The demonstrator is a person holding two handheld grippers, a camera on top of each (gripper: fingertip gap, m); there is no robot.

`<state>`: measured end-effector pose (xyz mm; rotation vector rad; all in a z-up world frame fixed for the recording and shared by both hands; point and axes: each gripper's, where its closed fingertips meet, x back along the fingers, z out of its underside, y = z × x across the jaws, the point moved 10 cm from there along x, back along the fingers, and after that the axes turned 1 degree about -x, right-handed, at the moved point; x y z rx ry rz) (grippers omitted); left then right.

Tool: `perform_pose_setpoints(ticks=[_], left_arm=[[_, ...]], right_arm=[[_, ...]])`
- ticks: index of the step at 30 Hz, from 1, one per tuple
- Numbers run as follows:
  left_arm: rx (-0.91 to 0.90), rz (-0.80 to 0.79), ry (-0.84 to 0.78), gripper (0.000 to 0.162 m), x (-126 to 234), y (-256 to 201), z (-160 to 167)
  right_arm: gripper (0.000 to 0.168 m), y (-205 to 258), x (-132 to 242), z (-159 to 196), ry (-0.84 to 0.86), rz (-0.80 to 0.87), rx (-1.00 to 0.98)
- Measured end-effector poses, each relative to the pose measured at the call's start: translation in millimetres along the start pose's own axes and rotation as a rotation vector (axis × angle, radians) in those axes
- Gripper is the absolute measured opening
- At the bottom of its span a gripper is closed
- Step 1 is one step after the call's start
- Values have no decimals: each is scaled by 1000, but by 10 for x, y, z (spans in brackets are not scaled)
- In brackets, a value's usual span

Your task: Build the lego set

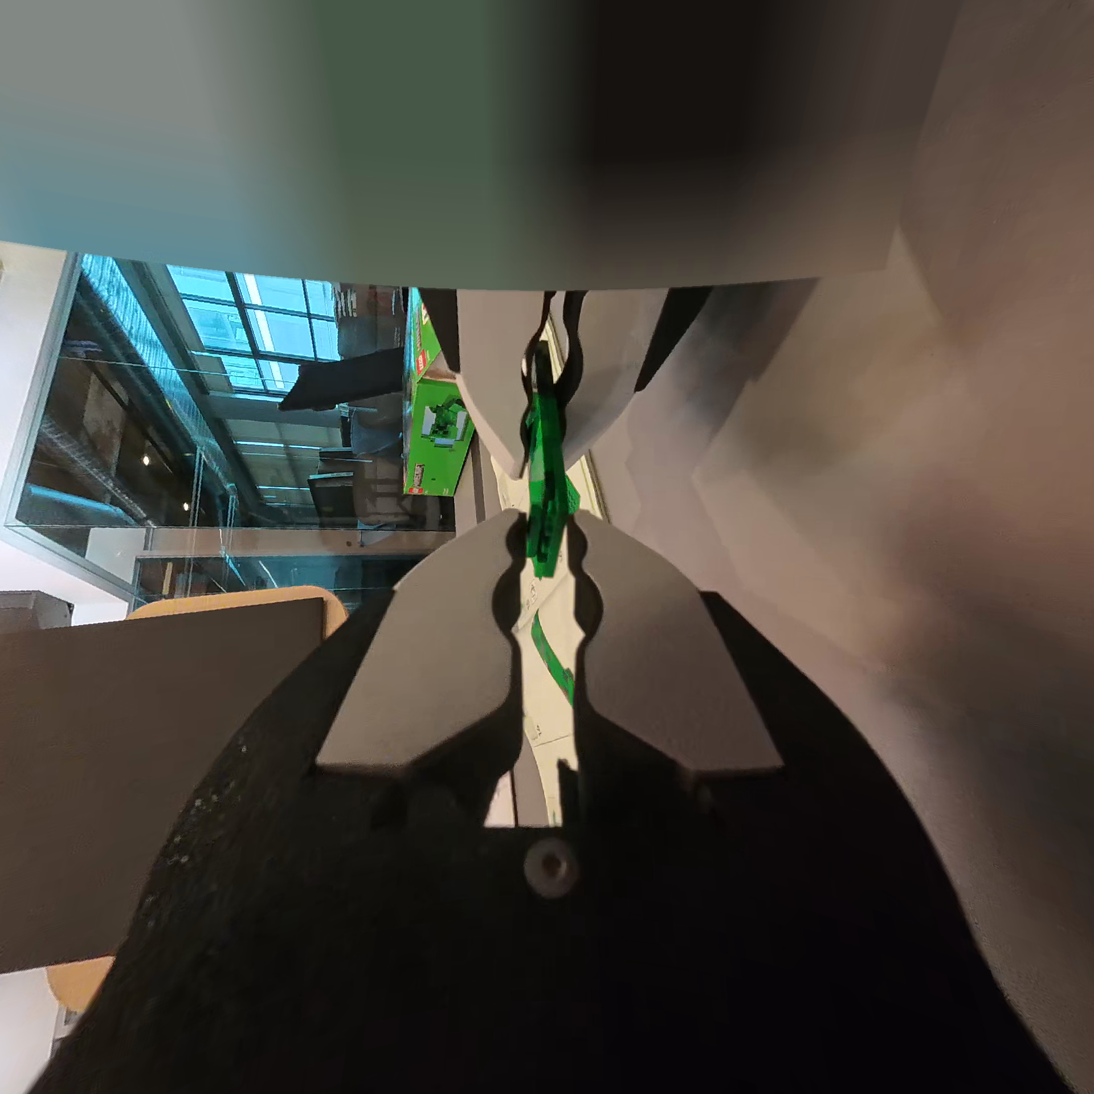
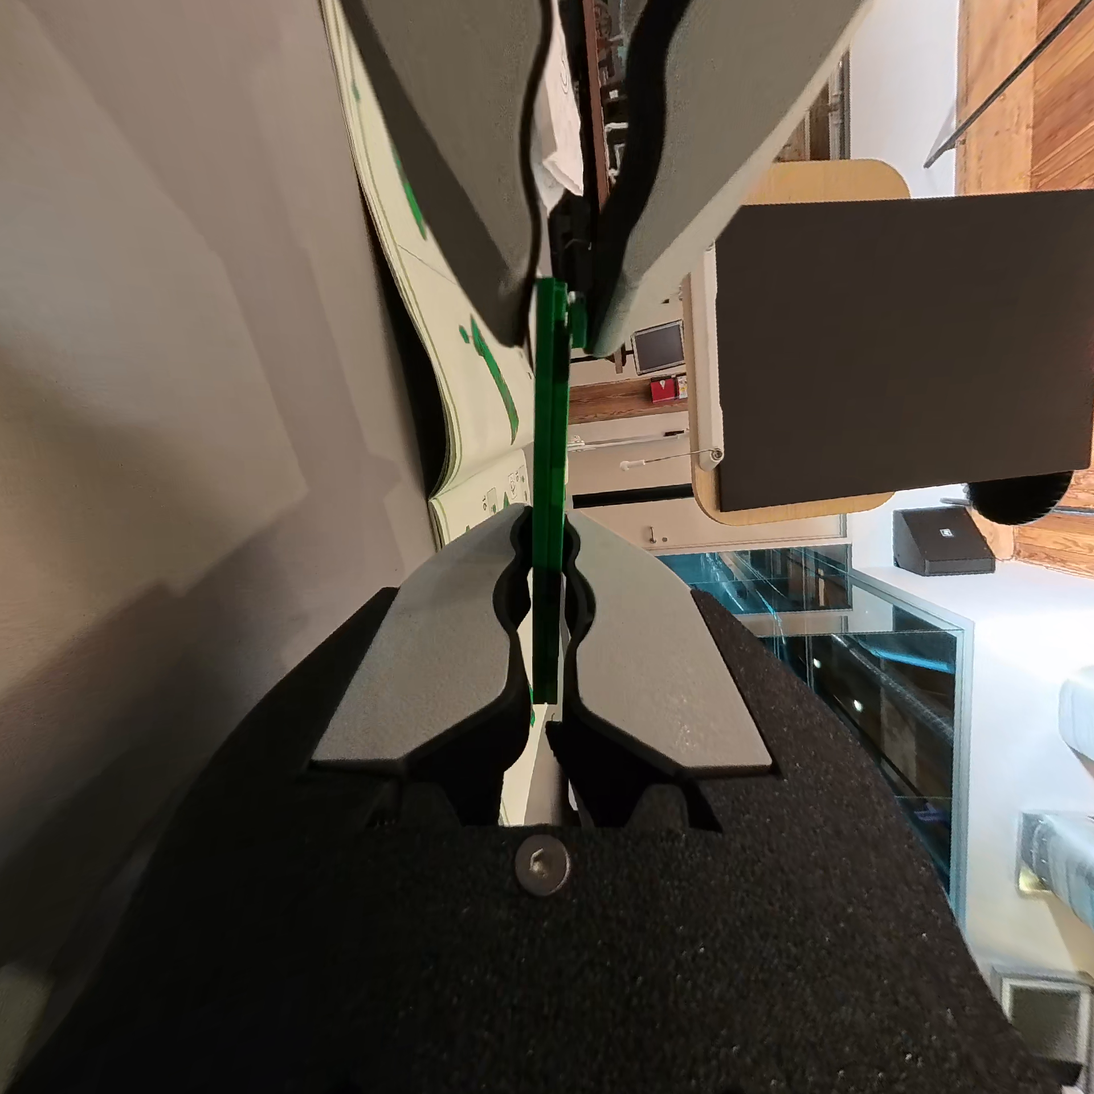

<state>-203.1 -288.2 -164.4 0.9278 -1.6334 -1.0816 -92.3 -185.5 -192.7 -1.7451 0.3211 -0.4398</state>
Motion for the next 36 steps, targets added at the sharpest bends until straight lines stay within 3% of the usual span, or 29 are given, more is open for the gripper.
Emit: perform_pose_setpoints(ticks=[36], left_arm=[[-29, -18, -53, 9, 109, -43, -12]], right_arm=[[6, 4, 48, -33, -76, -46, -32]])
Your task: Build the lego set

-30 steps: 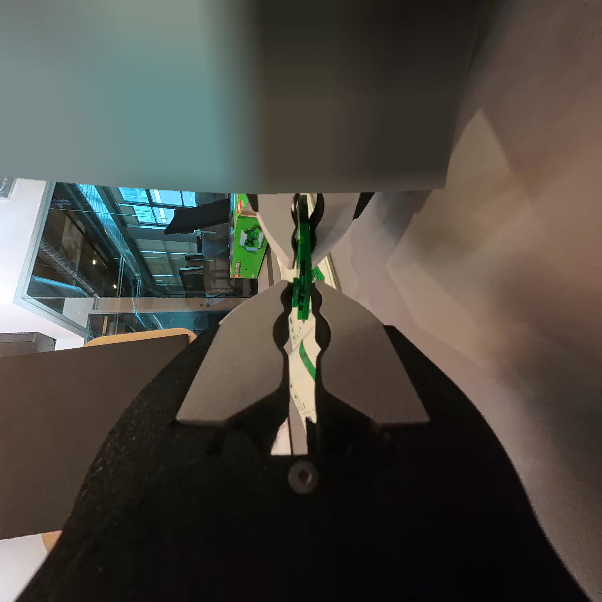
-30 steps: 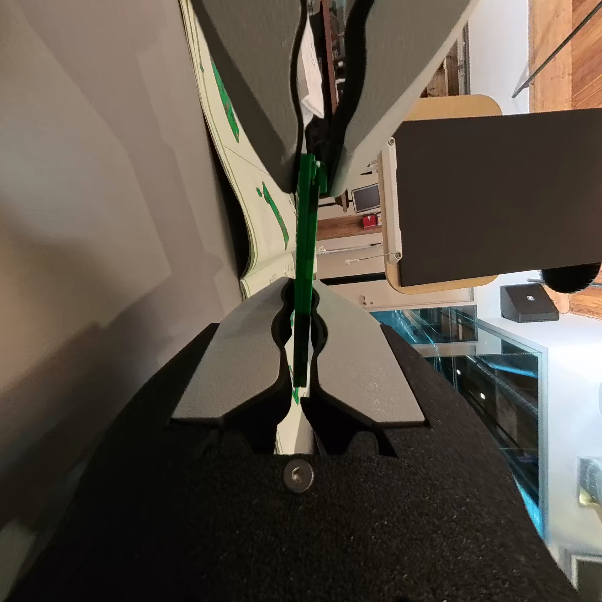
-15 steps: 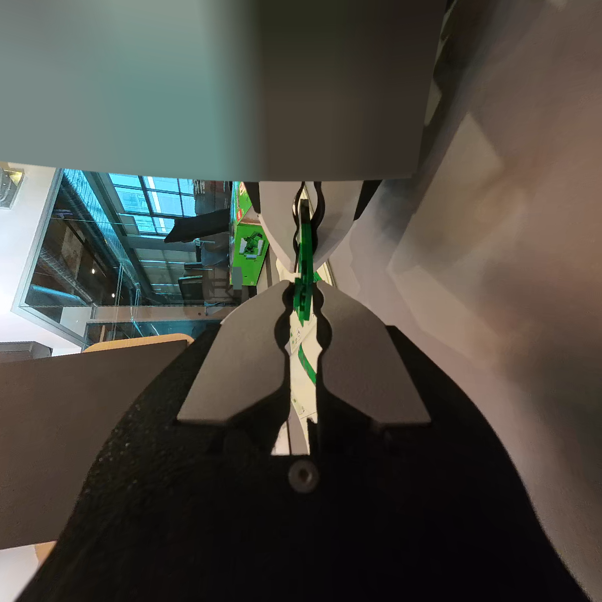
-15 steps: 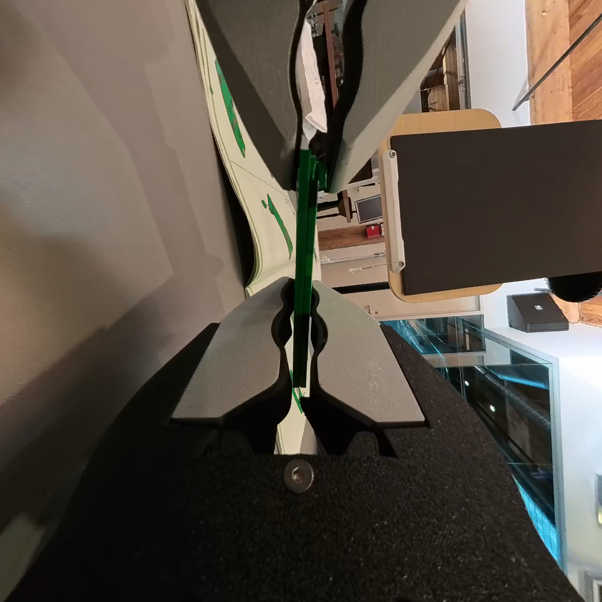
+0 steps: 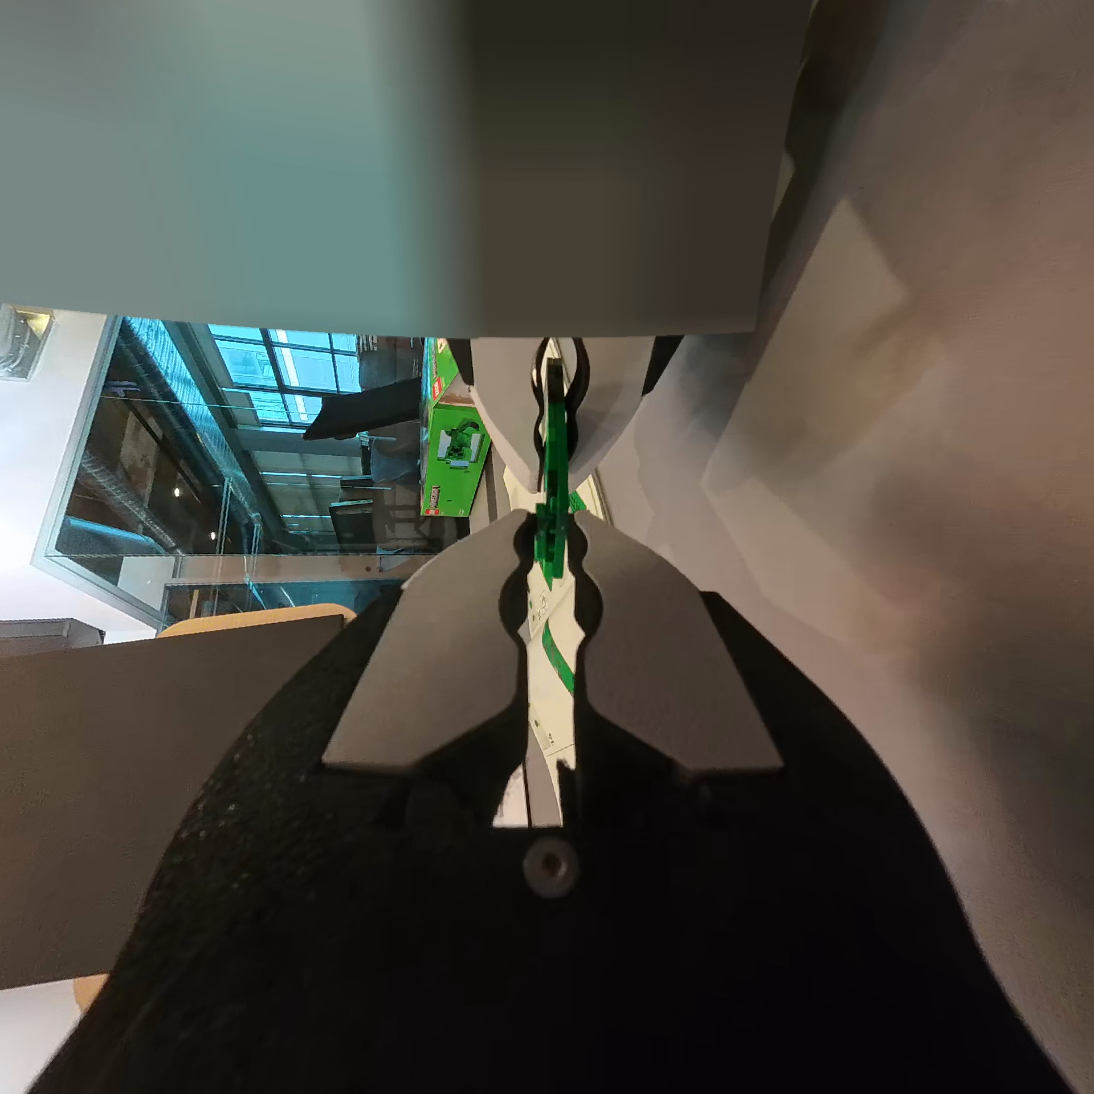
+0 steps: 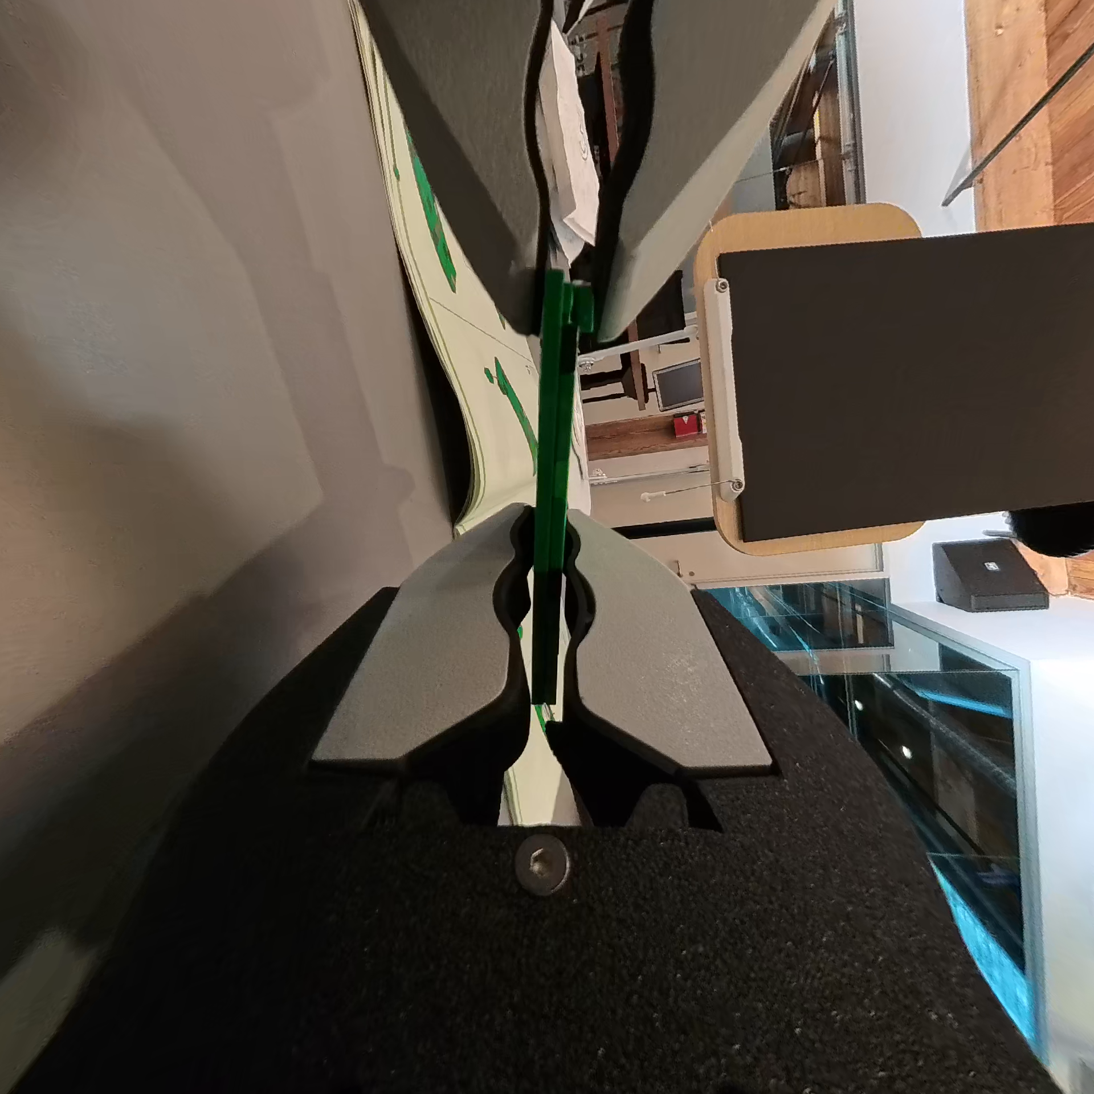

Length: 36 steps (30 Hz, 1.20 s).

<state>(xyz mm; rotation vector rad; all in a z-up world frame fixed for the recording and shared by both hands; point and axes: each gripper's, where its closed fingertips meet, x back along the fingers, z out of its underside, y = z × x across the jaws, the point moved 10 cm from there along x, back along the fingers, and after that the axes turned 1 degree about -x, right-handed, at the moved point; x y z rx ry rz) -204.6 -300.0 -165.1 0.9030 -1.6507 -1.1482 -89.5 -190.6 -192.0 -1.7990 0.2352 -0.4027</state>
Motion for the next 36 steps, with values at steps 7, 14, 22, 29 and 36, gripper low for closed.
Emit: perform_pose_setpoints(ticks=[7, 14, 22, 29, 36], left_arm=[[49, 32, -35, 9, 35, 44, 6], [119, 80, -71, 8, 28, 79, 31], [173, 170, -15, 7, -23, 141, 23], [379, 177, 12, 18, -92, 155, 66], [611, 106, 72, 67, 72, 200, 143]], right_arm=[[6, -3, 12, -9, -37, -42, -55], [7, -3, 16, 8, -56, -75, -82], [7, 23, -12, 31, -38, -114, -88], [7, 4, -27, 65, -9, -78, -85], [7, 33, -16, 35, 11, 15, 39]])
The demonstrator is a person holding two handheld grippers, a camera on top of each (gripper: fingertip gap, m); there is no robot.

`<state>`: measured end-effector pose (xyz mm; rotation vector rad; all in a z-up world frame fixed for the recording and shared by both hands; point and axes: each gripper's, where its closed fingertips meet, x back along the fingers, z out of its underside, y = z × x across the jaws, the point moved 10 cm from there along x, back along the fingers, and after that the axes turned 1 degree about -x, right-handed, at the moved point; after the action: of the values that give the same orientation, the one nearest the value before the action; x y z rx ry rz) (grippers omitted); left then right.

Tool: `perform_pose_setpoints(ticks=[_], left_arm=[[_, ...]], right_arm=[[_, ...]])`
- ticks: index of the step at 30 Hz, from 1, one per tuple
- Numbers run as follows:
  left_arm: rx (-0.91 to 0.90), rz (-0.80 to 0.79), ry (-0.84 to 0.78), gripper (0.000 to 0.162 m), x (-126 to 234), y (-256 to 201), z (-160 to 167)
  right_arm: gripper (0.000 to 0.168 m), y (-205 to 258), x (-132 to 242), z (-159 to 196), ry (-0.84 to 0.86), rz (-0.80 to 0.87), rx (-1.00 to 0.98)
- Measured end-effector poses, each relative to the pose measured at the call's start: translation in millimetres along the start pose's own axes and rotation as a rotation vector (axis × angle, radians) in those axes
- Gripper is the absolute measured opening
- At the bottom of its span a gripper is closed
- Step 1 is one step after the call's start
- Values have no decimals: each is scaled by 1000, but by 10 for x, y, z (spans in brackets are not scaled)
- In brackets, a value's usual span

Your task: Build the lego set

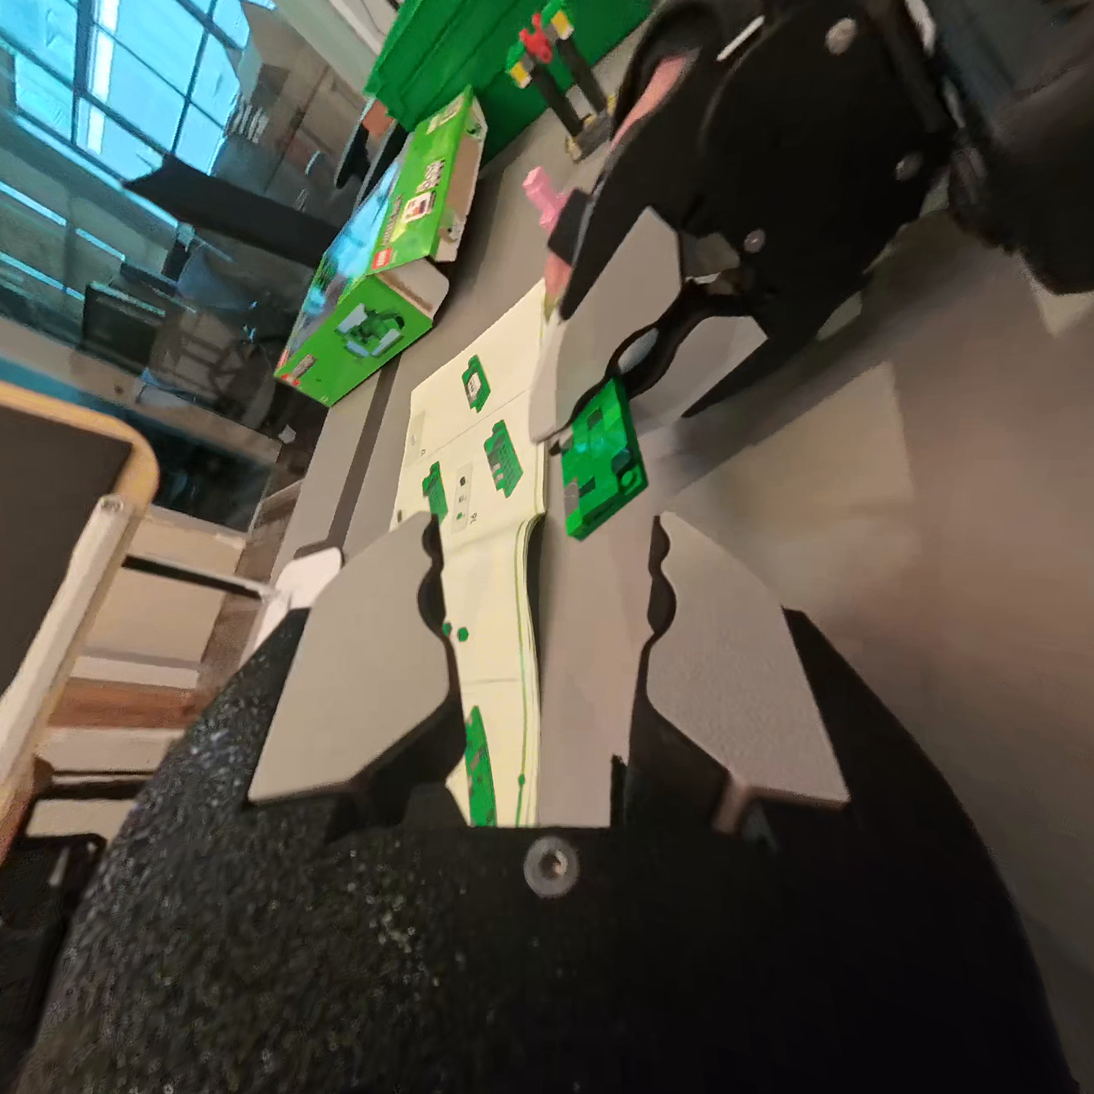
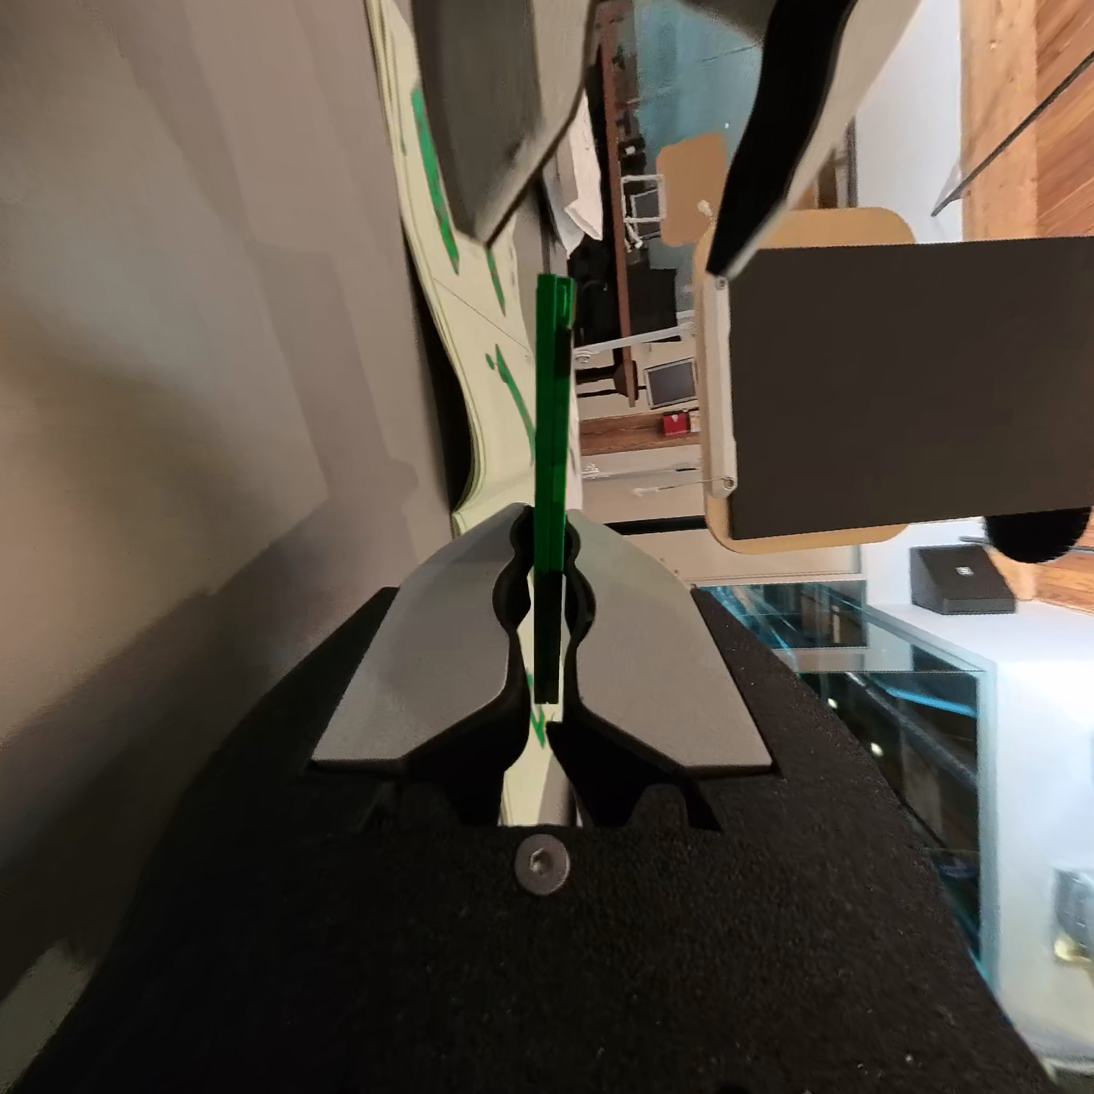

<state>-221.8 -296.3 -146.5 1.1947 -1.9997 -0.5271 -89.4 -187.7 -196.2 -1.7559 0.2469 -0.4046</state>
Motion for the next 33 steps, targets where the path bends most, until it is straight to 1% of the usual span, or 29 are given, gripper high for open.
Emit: perform_pose_setpoints(ticks=[3, 5, 6, 7, 9, 11, 13, 16, 19, 22, 23, 28, 33], left_arm=[[136, 16, -14, 66, 97, 16, 78], [275, 55, -94, 50, 129, 16, 79], [378, 78, -139, 43, 122, 23, 62], [492, 109, -171, 42, 101, 37, 48], [714, 136, -182, 42, 45, 86, 62], [933, 152, -230, 32, 16, 126, 101], [1122, 216, -336, 42, 12, 130, 120], [1311, 266, -406, 43, -12, 103, 169], [1406, 330, -408, 38, -63, 47, 208], [1450, 371, -438, 19, -81, 21, 219], [1463, 380, -457, 17, -77, 22, 217], [1521, 433, -512, 14, -58, 16, 229], [1601, 452, -552, 9, -73, -23, 254]], right_arm=[[7, -20, 3, 15, 13, 69, 42], [7, -33, -1, 14, 21, 112, 64], [7, -42, -2, 8, 23, 136, 73], [7, -53, 1, 1, 19, 162, 81], [7, -82, 0, -7, 25, 206, 91], [6, -113, -7, -11, 34, 237, 90], [6, -141, -16, -16, 46, 268, 101], [6, -166, -6, -48, 45, 322, 148], [6, -171, 13, -103, 27, 352, 184], [6, -180, 34, -149, 10, 367, 190], [6, -183, 38, -156, 9, 370, 189], [6, -200, 63, -175, -8, 383, 183], [6, -211, 78, -181, -7, 414, 211]])
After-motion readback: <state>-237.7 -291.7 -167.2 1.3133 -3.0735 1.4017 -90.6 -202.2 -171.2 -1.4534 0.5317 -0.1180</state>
